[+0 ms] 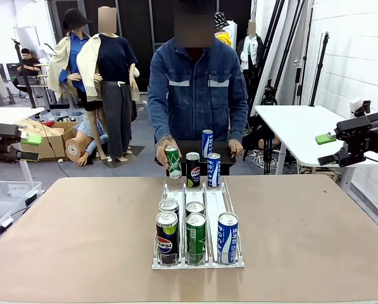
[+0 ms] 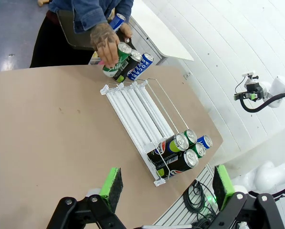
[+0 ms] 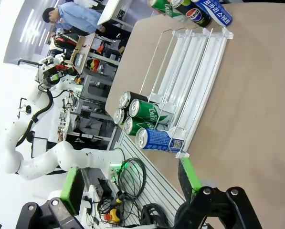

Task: Retrieve and hand over the desired beverage to the person.
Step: Pick up another can of the same type that the person held from the Automatic Can Dispenser.

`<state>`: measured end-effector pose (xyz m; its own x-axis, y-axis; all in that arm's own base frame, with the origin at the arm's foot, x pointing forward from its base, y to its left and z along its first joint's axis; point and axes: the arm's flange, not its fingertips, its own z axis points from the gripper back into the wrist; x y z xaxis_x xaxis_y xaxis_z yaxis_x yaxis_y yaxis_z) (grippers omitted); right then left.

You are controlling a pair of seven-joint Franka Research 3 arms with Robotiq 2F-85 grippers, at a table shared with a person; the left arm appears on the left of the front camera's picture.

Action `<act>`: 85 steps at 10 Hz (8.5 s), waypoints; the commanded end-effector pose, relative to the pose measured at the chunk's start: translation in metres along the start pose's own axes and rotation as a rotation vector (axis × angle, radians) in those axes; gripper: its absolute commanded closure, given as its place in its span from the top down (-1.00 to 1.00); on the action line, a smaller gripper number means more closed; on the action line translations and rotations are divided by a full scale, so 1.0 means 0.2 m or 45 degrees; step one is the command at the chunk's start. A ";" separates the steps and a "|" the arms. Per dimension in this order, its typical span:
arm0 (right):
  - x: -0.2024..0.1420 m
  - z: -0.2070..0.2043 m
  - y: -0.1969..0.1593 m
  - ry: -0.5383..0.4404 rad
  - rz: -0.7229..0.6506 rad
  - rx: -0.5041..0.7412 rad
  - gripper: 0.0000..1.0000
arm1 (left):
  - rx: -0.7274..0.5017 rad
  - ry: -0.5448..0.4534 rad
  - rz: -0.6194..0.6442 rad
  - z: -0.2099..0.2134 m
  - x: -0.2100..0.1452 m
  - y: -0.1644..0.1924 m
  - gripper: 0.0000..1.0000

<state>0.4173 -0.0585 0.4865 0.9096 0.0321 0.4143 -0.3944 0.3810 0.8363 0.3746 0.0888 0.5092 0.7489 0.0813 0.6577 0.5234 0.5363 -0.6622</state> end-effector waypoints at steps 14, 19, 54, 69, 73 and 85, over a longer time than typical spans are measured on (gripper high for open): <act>0.00 0.00 0.00 0.002 0.001 0.002 1.00 | -0.014 -0.008 -0.007 0.01 0.00 0.00 1.00; 0.00 0.00 0.00 0.002 0.001 0.002 1.00 | -0.014 -0.008 -0.007 0.01 0.00 0.00 1.00; 0.00 0.00 0.00 0.002 0.001 0.002 1.00 | 0.051 0.293 0.155 -0.52 0.19 -0.28 1.00; 0.00 0.00 0.00 0.002 0.001 0.002 1.00 | 0.353 1.027 -0.071 -1.81 0.16 -1.04 1.00; 0.00 0.00 0.00 0.002 0.001 0.002 1.00 | 0.475 1.047 -0.158 -1.97 -0.04 -1.17 1.00; 0.00 0.00 0.00 0.002 0.001 0.002 1.00 | 0.531 1.073 -0.254 -2.02 -0.13 -1.24 1.00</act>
<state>0.4175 -0.0576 0.4864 0.9097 0.0342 0.4138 -0.3944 0.3824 0.8356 0.3896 -0.3879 0.5109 0.7974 -0.5813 0.1618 0.6027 0.7548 -0.2589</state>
